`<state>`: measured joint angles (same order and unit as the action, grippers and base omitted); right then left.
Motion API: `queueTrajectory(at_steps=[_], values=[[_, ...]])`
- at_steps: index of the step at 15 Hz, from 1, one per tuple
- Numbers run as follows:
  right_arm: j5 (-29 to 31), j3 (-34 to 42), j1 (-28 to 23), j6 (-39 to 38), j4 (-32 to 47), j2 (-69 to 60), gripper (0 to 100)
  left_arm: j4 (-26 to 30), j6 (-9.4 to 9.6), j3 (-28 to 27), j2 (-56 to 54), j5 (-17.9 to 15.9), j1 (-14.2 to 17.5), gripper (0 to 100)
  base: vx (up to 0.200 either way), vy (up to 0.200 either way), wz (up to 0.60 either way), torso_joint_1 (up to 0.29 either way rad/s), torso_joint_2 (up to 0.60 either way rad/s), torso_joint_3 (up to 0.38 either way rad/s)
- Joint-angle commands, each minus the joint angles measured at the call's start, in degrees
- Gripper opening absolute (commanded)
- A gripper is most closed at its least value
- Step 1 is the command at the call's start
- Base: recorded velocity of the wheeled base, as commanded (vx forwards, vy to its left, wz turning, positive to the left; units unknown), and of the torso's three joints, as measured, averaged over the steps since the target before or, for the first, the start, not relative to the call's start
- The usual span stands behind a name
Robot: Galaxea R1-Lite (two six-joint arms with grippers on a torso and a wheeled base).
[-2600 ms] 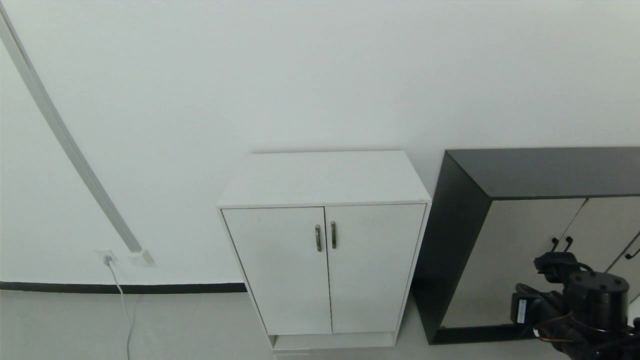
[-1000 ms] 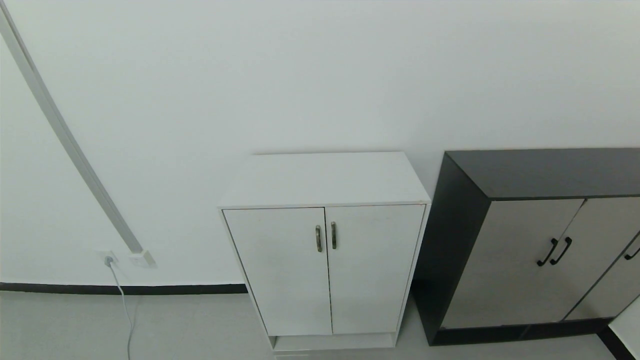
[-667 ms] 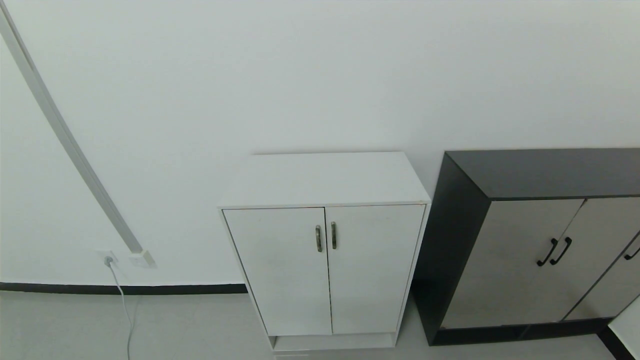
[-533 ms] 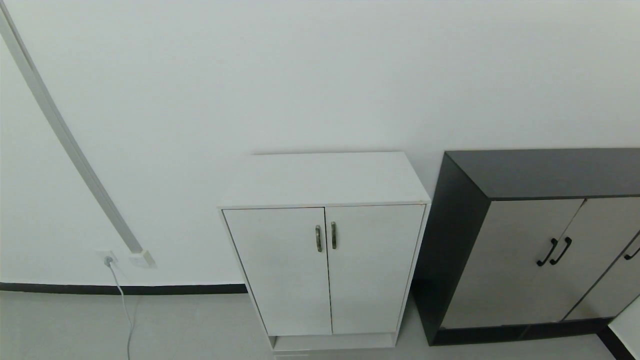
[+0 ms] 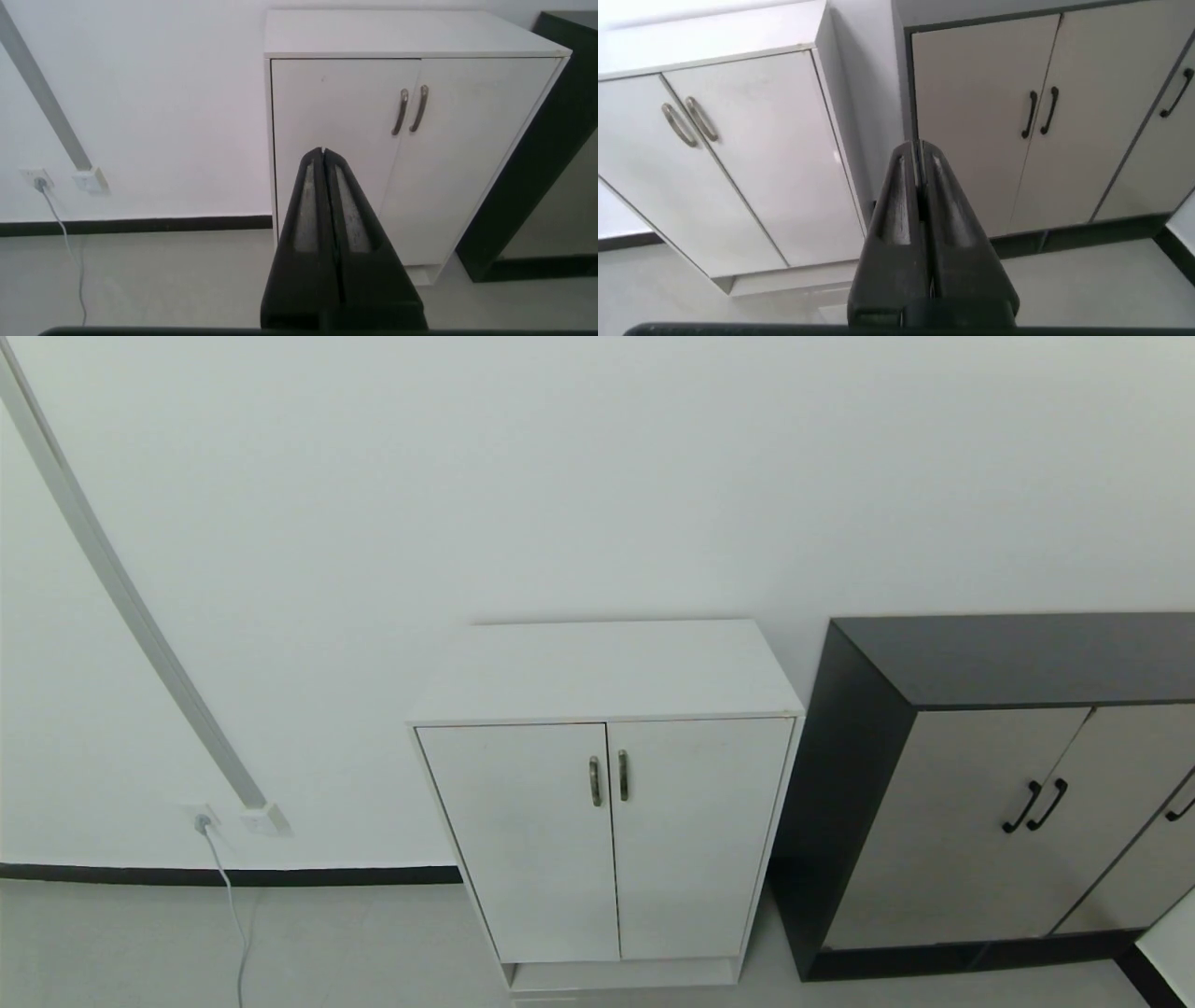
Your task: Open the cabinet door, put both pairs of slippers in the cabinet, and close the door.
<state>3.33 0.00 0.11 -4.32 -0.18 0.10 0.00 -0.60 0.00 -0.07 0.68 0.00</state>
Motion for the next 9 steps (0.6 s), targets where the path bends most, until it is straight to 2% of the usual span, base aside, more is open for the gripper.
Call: queueTrajectory(at_steps=[1,9], values=[[-0.2,0.0,0.1,0.4,0.0,0.0,0,0.0,-0.02,0.0,0.1,0.0,0.0,0,0.000,0.000,0.00,0.000,0.00,0.000],[-0.7,0.0,0.0,0.8,0.0,0.0,0,0.0,0.07,0.0,0.1,0.0,0.0,0,0.000,0.000,0.00,0.000,0.00,0.000]])
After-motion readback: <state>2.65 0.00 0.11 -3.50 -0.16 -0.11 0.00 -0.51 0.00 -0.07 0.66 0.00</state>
